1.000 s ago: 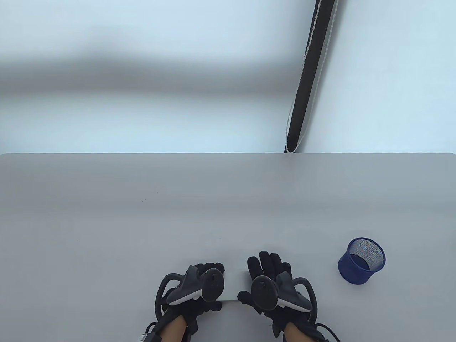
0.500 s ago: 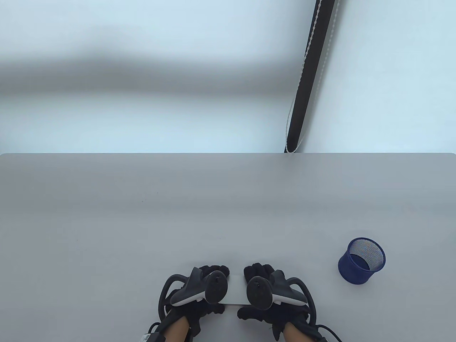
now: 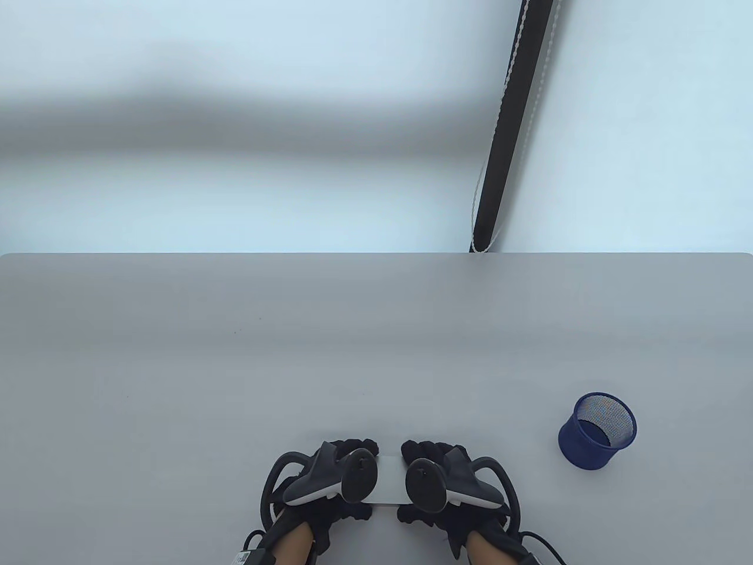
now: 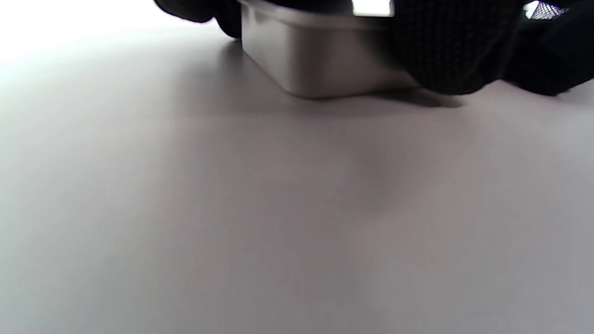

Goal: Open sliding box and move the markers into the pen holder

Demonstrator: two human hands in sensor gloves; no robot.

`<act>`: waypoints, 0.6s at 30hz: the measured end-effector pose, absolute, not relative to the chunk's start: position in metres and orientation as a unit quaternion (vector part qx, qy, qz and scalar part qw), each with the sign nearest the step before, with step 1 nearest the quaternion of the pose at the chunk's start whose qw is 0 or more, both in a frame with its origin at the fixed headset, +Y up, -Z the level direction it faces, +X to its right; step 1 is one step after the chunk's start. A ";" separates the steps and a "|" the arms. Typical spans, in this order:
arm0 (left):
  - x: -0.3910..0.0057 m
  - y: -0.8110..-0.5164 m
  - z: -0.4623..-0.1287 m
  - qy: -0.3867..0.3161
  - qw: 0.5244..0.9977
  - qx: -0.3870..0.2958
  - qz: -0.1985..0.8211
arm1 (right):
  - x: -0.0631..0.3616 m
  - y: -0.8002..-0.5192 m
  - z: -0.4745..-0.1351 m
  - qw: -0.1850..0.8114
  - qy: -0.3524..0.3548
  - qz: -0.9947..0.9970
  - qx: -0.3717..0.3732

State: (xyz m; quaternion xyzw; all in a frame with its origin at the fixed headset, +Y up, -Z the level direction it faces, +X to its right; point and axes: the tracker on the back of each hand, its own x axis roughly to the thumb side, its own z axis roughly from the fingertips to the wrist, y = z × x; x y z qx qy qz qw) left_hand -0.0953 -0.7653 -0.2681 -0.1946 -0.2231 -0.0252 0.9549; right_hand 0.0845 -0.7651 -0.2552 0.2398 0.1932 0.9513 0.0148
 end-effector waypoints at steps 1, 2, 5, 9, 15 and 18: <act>-0.095 -0.765 -0.268 -0.224 0.955 -0.190 -0.034 | 0.085 -0.765 -0.255 0.013 0.192 0.951 0.240; -0.094 -0.764 -0.268 -0.226 0.955 -0.189 -0.043 | 0.085 -0.765 -0.255 0.011 0.192 0.951 0.242; -0.093 -0.764 -0.268 -0.225 0.954 -0.192 -0.048 | 0.085 -0.765 -0.256 0.012 0.195 0.950 0.242; -0.093 -0.763 -0.268 -0.225 0.953 -0.191 -0.060 | 0.085 -0.766 -0.257 0.008 0.198 0.950 0.243; -0.093 -0.761 -0.267 -0.225 0.953 -0.185 -0.079 | 0.086 -0.766 -0.257 0.008 0.201 0.949 0.243; -0.097 -0.761 -0.267 -0.222 0.954 -0.181 -0.087 | 0.086 -0.767 -0.258 0.008 0.201 0.949 0.243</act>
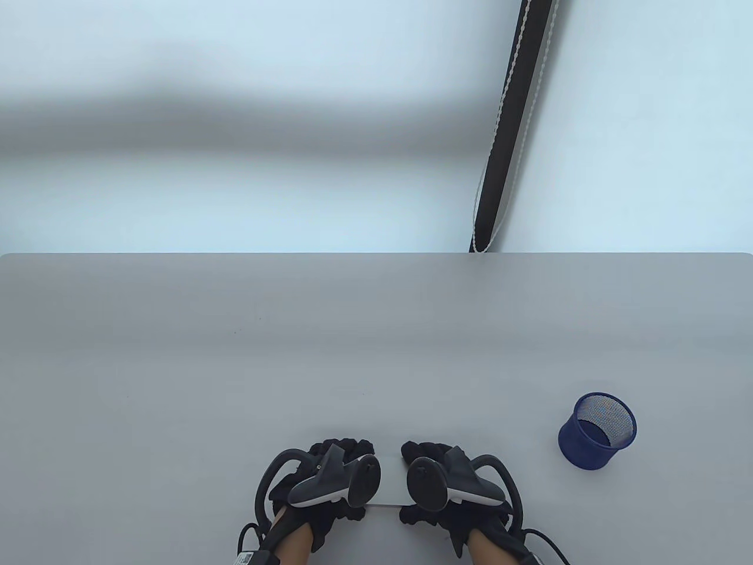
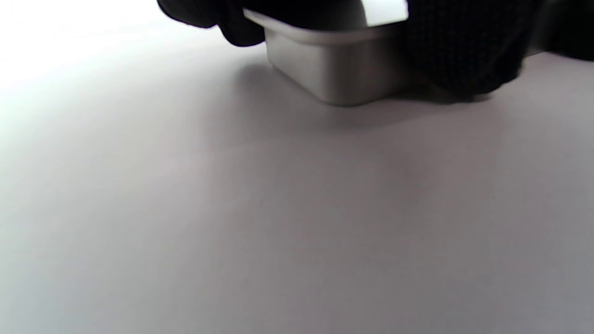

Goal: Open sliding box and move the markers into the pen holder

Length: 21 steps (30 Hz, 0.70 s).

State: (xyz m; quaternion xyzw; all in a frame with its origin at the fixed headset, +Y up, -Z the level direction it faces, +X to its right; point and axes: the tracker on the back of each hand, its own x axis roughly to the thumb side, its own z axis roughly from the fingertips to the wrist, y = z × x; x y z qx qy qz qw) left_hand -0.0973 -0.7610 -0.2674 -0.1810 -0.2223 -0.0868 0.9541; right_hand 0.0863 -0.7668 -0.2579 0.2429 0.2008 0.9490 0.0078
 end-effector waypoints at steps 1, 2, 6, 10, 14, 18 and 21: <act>-0.099 -0.762 -0.267 -0.223 0.954 -0.183 -0.082 | 0.086 -0.767 -0.258 0.008 0.201 0.949 0.243; -0.101 -0.762 -0.267 -0.222 0.954 -0.184 -0.077 | 0.087 -0.767 -0.258 0.006 0.202 0.948 0.244; -0.106 -0.762 -0.268 -0.213 0.955 -0.190 -0.084 | 0.087 -0.767 -0.258 0.006 0.206 0.948 0.242; -0.114 -0.763 -0.268 -0.212 0.954 -0.201 -0.070 | 0.087 -0.768 -0.258 0.004 0.215 0.947 0.240; -0.118 -0.763 -0.267 -0.213 0.953 -0.202 -0.073 | 0.087 -0.768 -0.258 -0.001 0.221 0.946 0.238; -0.117 -0.763 -0.267 -0.217 0.951 -0.201 -0.087 | 0.087 -0.767 -0.258 -0.008 0.227 0.946 0.233; -0.117 -0.763 -0.267 -0.216 0.951 -0.203 -0.090 | 0.088 -0.767 -0.258 -0.014 0.236 0.945 0.226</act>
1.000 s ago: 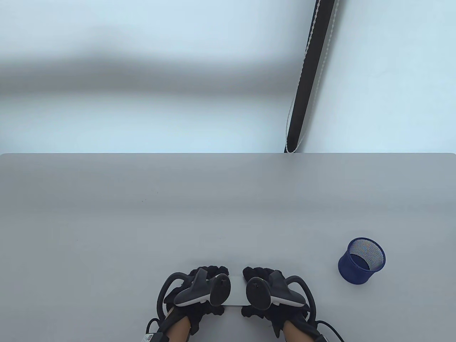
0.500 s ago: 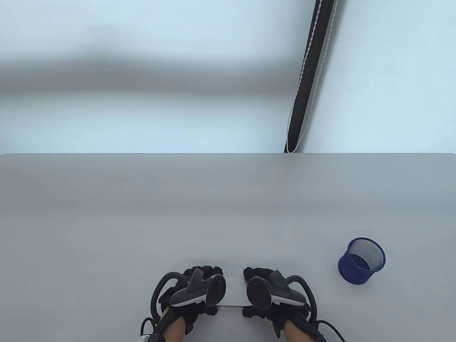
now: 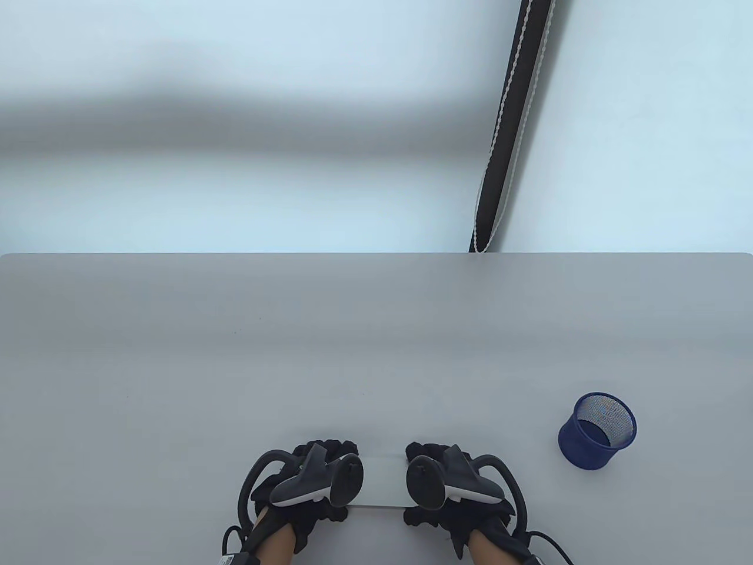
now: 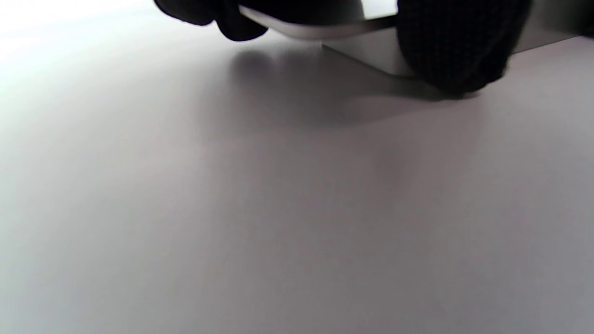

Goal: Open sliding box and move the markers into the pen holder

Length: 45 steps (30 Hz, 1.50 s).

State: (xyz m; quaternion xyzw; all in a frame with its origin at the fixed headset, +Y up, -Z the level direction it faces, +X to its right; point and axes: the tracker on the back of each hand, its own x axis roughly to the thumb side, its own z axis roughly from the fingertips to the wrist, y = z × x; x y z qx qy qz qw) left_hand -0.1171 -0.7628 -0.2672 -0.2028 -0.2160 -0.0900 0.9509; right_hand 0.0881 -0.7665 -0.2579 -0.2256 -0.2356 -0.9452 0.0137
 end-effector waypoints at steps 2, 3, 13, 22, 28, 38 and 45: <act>-0.117 -0.762 -0.267 -0.212 0.951 -0.206 -0.094 | 0.088 -0.766 -0.258 0.015 -0.241 -0.945 -0.220; -0.118 -0.762 -0.267 -0.209 0.951 -0.205 -0.100 | 0.089 -0.766 -0.258 0.018 -0.245 -0.945 -0.215; -0.128 -0.761 -0.268 -0.191 0.953 -0.209 -0.104 | 0.093 -0.764 -0.258 0.027 -0.261 -0.947 -0.186; -0.132 -0.759 -0.269 -0.184 0.953 -0.214 -0.110 | 0.096 -0.763 -0.259 0.026 -0.275 -0.946 -0.172; -0.138 -0.759 -0.270 -0.173 0.955 -0.219 -0.105 | 0.098 -0.763 -0.260 0.022 -0.280 -0.945 -0.167; -0.147 -0.759 -0.272 -0.164 0.956 -0.223 -0.102 | 0.104 -0.756 -0.262 -0.016 -0.276 -0.944 -0.181; -0.149 -0.758 -0.271 -0.165 0.956 -0.223 -0.096 | 0.106 -0.749 -0.261 -0.016 -0.143 -0.975 -0.168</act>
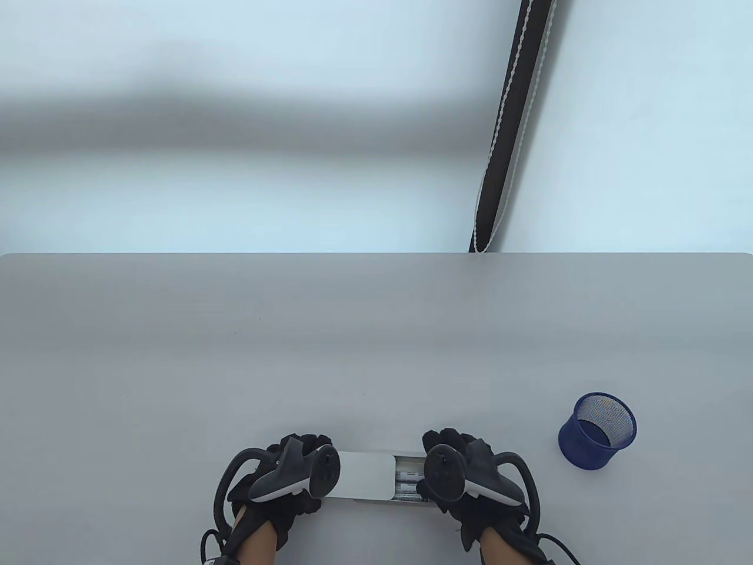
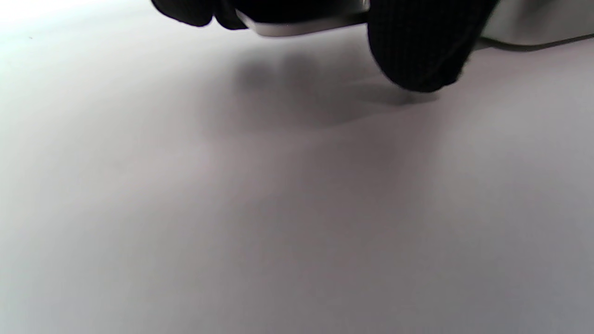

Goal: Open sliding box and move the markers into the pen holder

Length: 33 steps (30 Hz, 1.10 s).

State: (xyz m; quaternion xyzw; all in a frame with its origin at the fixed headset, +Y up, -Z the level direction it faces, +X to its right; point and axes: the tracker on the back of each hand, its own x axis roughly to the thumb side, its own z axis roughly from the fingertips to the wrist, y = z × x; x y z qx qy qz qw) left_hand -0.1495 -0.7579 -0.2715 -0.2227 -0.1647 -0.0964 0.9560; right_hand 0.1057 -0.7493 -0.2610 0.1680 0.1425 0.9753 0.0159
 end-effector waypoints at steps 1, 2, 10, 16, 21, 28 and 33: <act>-0.150 -0.758 -0.271 -0.164 0.956 -0.223 -0.097 | 0.105 -0.750 -0.261 0.000 0.120 0.979 0.166; -0.151 -0.758 -0.271 -0.163 0.956 -0.224 -0.097 | 0.104 -0.751 -0.261 -0.017 0.106 0.980 0.165; -0.152 -0.757 -0.270 -0.161 0.955 -0.225 -0.103 | 0.103 -0.761 -0.264 -0.060 0.102 0.979 0.163; -0.151 -0.758 -0.269 -0.160 0.955 -0.222 -0.114 | 0.099 -0.764 -0.266 -0.070 0.107 0.979 0.158; -0.150 -0.760 -0.267 -0.162 0.955 -0.215 -0.127 | 0.096 -0.770 -0.268 -0.091 0.102 0.978 0.156; -0.150 -0.760 -0.267 -0.160 0.957 -0.212 -0.120 | 0.095 -0.772 -0.270 -0.098 0.093 0.977 0.166; -0.150 -0.760 -0.266 -0.158 0.957 -0.212 -0.119 | 0.090 -0.774 -0.269 -0.144 0.073 0.969 0.186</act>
